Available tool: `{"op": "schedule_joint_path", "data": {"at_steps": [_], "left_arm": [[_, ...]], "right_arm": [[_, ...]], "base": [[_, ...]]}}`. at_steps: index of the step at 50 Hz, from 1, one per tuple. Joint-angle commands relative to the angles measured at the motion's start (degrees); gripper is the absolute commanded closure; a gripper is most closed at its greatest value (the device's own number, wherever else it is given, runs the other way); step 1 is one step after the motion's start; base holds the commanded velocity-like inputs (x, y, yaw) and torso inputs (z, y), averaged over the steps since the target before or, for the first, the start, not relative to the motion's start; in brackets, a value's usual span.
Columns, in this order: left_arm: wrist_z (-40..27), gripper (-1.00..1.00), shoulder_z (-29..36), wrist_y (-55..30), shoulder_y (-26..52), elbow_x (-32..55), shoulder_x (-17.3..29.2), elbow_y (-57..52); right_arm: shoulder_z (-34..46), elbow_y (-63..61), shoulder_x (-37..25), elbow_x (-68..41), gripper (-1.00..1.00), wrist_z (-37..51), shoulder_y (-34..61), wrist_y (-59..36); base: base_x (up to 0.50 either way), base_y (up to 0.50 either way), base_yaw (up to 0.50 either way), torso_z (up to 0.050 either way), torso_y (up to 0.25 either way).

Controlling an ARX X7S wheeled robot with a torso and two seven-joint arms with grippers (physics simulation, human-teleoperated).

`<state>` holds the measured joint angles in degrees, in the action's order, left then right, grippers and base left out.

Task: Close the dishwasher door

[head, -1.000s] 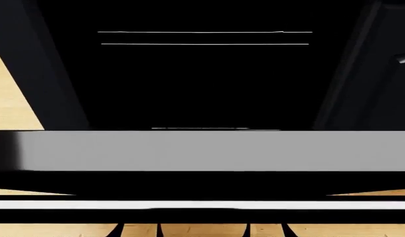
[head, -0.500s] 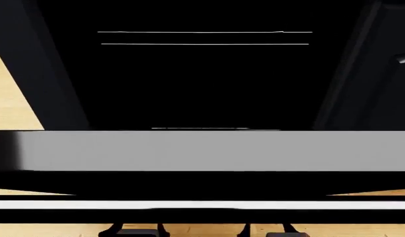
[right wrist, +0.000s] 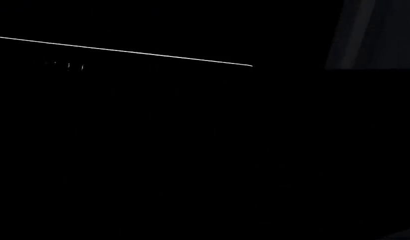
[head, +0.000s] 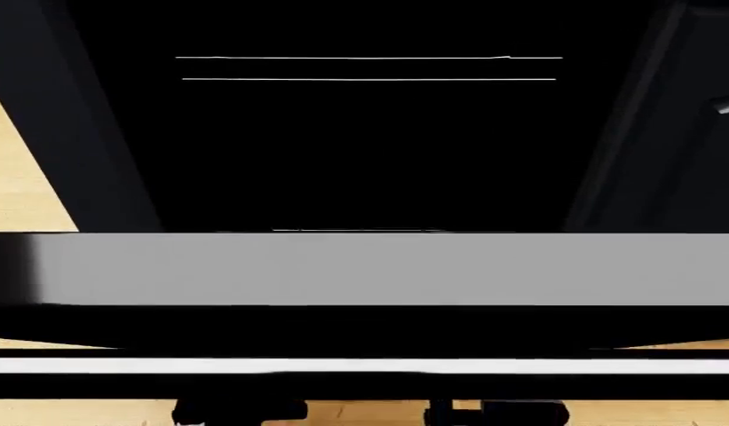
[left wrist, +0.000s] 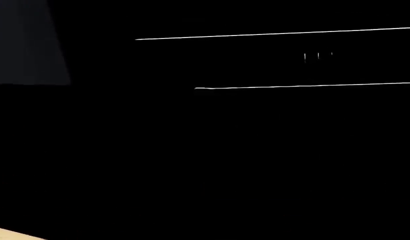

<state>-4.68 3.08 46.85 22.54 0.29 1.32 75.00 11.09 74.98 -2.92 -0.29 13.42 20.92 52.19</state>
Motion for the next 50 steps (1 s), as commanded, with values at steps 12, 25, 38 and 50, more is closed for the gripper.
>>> {"op": "schedule_joint_path", "data": {"at_steps": [12, 25, 38, 50], "left_arm": [[-0.5, -1.00, 0.4, -0.7, 4.3, 0.2, 0.3, -0.1], [-1.0, -1.00, 1.5, -0.8, 6.4, 0.3, 0.2, -0.1], [-1.7, -1.00, 3.1, -9.7, 4.3, 0.0, 0.7, -14.1], [-2.4, -1.00, 4.4, -17.6, 3.0, 1.2, 0.8, -24.2]], "right_arm": [[0.6, 0.0, -0.4, 0.6, -1.00, 0.7, 4.0, -0.3], [1.6, 0.0, -0.6, 0.6, -1.00, 1.1, 6.8, -1.1], [2.2, -0.7, -0.6, 0.5, -1.00, 0.9, 9.8, -1.8], [2.0, -18.8, -2.1, -1.6, -1.00, -0.5, 6.0, -13.9]], "base": [[0.00, 0.00, 0.00, 0.000, 0.000], [0.00, 0.00, 0.00, 0.000, 0.000], [0.00, 0.00, 0.00, 0.000, 0.000], [0.00, 0.00, 0.00, 0.000, 0.000]]}}
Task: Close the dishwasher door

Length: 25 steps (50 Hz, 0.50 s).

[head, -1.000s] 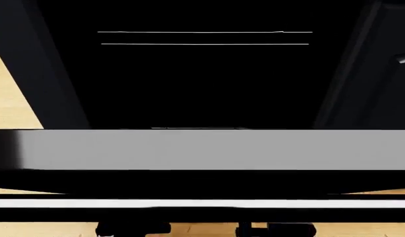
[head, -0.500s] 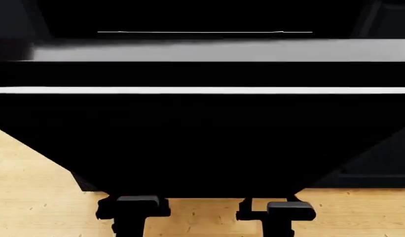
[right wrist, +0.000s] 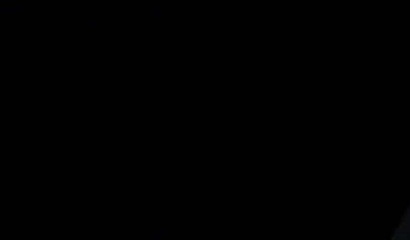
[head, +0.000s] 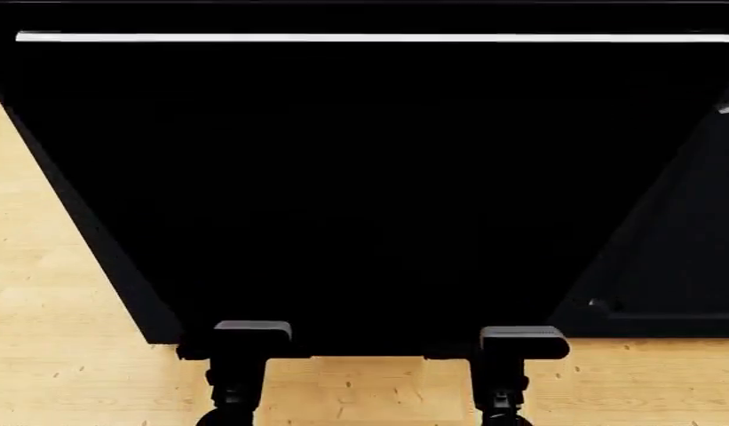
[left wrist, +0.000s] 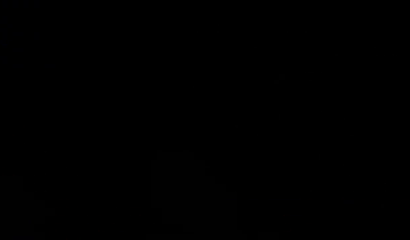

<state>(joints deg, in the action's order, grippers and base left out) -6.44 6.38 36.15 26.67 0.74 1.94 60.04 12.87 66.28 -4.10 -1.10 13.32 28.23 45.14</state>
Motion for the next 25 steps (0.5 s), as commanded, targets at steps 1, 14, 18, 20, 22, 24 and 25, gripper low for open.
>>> {"op": "schedule_joint_path", "data": {"at_steps": [1, 14, 18, 20, 22, 24, 25], "left_arm": [[-0.7, -1.00, 1.2, -7.4, -1.1, 0.8, 0.3, -9.8], [-1.5, -1.00, 2.1, -13.1, -0.9, 2.4, 1.0, -16.2], [-1.8, -1.00, 2.4, -15.2, -1.2, 2.9, 1.4, -19.0], [-1.9, -1.00, 2.5, -16.2, -1.3, 3.2, 1.6, -20.4], [-2.1, -1.00, 2.6, -17.4, -1.6, 3.5, 1.7, -22.1], [-2.2, -1.00, 2.8, -18.0, -1.6, 3.7, 1.8, -23.1], [-2.3, -1.00, 2.9, -18.2, -1.5, 3.7, 1.8, -23.2]], "right_arm": [[0.3, -10.7, -1.0, -0.8, -1.00, -0.4, -1.2, -7.4], [1.2, -17.6, -1.8, -0.4, -1.00, 0.2, -0.9, -13.2], [1.2, -20.3, -2.1, -0.7, -1.00, 0.2, -0.7, -15.6], [1.2, -21.5, -2.1, -0.8, -1.00, 0.3, -0.6, -16.6], [1.4, -22.1, -2.2, -0.8, -1.00, 0.3, -0.4, -17.2], [1.4, -22.4, -2.3, -0.9, -1.00, 0.3, -0.2, -17.5], [1.4, -22.4, -2.4, -0.9, -1.00, 0.3, -0.1, -17.6]], "base": [[0.00, 0.00, 0.00, 0.000, 0.000], [0.00, 0.00, 0.00, 0.000, 0.000], [0.00, 0.00, 0.00, 0.000, 0.000], [0.00, 0.00, 0.00, 0.000, 0.000], [0.00, 0.00, 0.00, 0.000, 0.000], [0.00, 0.00, 0.00, 0.000, 0.000], [0.00, 0.00, 0.00, 0.000, 0.000]]}}
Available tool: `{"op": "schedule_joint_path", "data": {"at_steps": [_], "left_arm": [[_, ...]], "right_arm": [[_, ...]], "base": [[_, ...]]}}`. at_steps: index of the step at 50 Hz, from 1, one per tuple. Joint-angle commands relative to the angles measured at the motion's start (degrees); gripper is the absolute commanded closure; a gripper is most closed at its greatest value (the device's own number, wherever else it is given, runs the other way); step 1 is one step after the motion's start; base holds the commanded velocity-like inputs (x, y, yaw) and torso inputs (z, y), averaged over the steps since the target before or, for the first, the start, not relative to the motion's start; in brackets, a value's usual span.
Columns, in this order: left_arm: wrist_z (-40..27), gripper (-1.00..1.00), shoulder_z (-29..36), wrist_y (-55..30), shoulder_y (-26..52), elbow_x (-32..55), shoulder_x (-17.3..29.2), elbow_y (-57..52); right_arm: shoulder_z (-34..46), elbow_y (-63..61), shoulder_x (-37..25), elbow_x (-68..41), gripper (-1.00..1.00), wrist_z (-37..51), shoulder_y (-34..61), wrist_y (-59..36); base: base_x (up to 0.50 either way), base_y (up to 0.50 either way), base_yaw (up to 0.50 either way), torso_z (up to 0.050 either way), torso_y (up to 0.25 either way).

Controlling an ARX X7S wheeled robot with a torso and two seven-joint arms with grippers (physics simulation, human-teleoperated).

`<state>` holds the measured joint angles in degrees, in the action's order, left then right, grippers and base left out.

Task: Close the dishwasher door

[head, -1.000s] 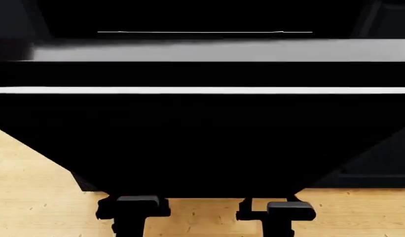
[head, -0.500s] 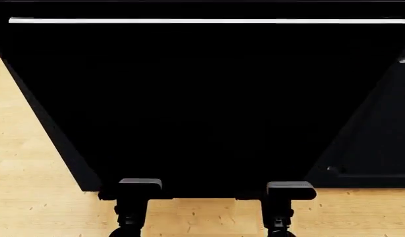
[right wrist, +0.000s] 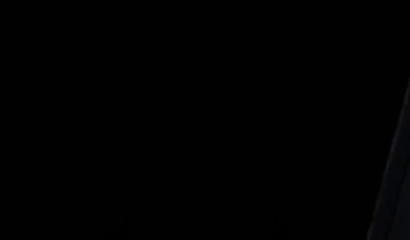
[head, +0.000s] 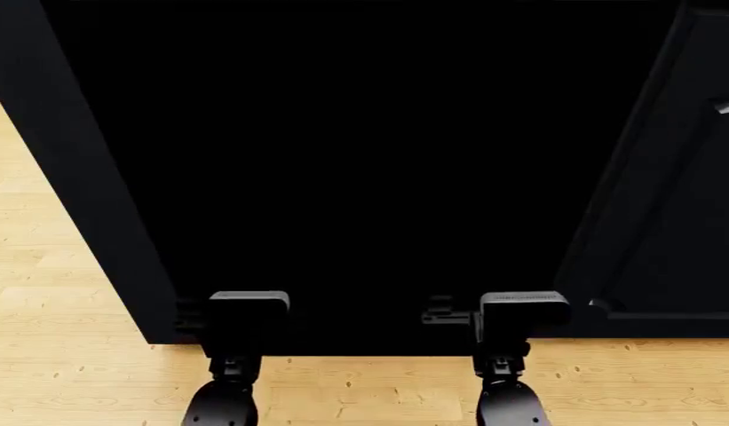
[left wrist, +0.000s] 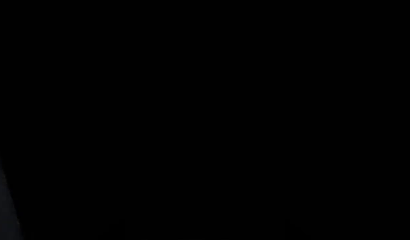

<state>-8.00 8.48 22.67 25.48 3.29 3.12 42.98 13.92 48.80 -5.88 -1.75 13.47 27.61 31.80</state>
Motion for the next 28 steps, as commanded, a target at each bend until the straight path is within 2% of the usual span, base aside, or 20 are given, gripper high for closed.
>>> {"op": "schedule_joint_path", "data": {"at_steps": [1, 16, 28], "left_arm": [[-0.9, -1.00, 0.9, -5.0, -0.3, 1.2, 0.6, -6.3], [-1.9, -1.00, 2.3, -7.6, 0.0, 2.0, 1.2, -10.1], [-2.3, -1.00, 2.9, -6.4, 0.6, 2.7, 1.7, -8.3]], "right_arm": [[0.3, -4.7, -0.6, -0.4, -1.00, 0.1, 0.7, -4.1], [0.7, -4.1, -1.2, -0.6, -1.00, 0.5, 2.4, -4.7], [1.2, -3.1, -1.5, -0.5, -1.00, 0.8, 2.8, -4.3]], "base": [[0.00, 0.00, 0.00, 0.000, 0.000], [0.00, 0.00, 0.00, 0.000, 0.000], [0.00, 0.00, 0.00, 0.000, 0.000]]}}
